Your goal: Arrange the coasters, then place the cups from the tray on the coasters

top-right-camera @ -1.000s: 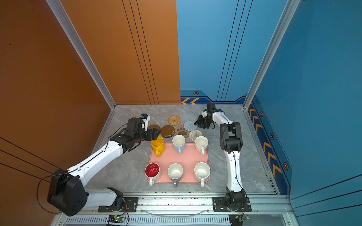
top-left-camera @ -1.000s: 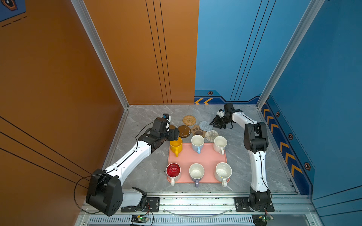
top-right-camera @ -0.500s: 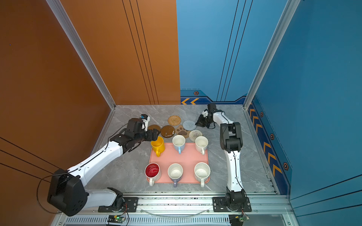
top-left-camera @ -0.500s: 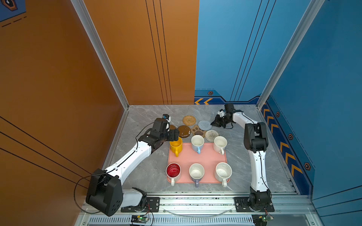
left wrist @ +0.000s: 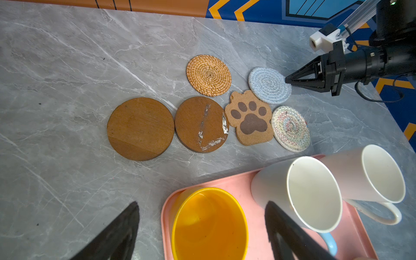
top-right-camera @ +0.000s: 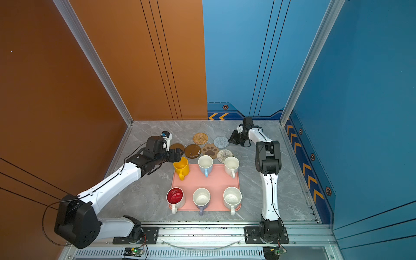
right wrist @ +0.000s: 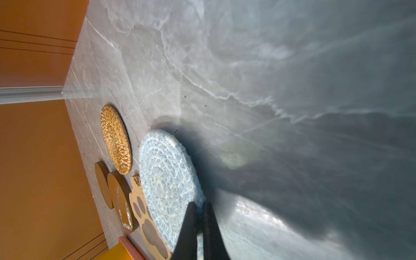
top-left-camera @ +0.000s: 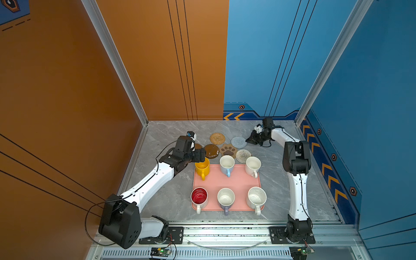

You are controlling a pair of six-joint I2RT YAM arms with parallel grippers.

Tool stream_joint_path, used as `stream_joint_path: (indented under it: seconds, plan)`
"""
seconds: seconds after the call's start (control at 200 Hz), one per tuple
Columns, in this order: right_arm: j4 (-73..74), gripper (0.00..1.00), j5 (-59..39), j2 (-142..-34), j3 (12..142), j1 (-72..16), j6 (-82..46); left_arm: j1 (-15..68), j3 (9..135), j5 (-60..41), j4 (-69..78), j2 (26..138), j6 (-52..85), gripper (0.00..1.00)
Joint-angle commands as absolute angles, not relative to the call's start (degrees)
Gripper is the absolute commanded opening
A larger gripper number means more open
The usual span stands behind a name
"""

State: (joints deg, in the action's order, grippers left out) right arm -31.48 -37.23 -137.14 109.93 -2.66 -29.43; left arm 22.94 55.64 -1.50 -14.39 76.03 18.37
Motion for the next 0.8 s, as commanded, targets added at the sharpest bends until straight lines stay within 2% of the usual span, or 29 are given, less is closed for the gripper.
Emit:
stream_joint_path:
  seconds: [0.0, 0.796]
  plan:
    - [-31.2, 0.00, -35.6, -132.3, 107.6, -0.6, -28.7, 23.4, 55.7, -0.5, -13.6, 74.8, 19.1, 0.88]
    - [-32.1, 0.00, -30.8, -121.1, 86.3, 12.3, -24.0, 25.5, 55.9, 0.6, -13.9, 75.7, 19.0, 0.88]
